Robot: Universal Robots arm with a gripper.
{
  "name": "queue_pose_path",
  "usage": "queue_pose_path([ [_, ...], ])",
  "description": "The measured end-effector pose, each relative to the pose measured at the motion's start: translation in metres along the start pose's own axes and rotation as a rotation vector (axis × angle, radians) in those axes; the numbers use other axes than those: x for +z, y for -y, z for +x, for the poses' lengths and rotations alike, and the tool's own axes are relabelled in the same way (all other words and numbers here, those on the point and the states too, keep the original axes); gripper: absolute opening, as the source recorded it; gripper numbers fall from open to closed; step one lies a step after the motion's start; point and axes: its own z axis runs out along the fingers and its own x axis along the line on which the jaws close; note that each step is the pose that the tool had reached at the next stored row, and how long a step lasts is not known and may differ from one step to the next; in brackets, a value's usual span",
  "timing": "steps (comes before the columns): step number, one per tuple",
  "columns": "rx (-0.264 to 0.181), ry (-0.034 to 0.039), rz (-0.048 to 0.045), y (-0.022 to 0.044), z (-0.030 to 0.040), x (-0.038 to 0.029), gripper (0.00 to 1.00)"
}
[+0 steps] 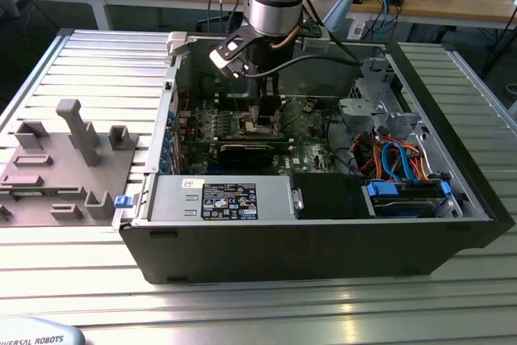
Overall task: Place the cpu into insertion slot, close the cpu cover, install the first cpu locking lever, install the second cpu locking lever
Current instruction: 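Place the cpu into insertion slot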
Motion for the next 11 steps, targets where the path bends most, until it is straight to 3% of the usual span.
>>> queue_pose_path([
  [11, 0.005, 0.0000, 0.0001, 0.0000, 0.0000, 0.0002, 0.54],
])
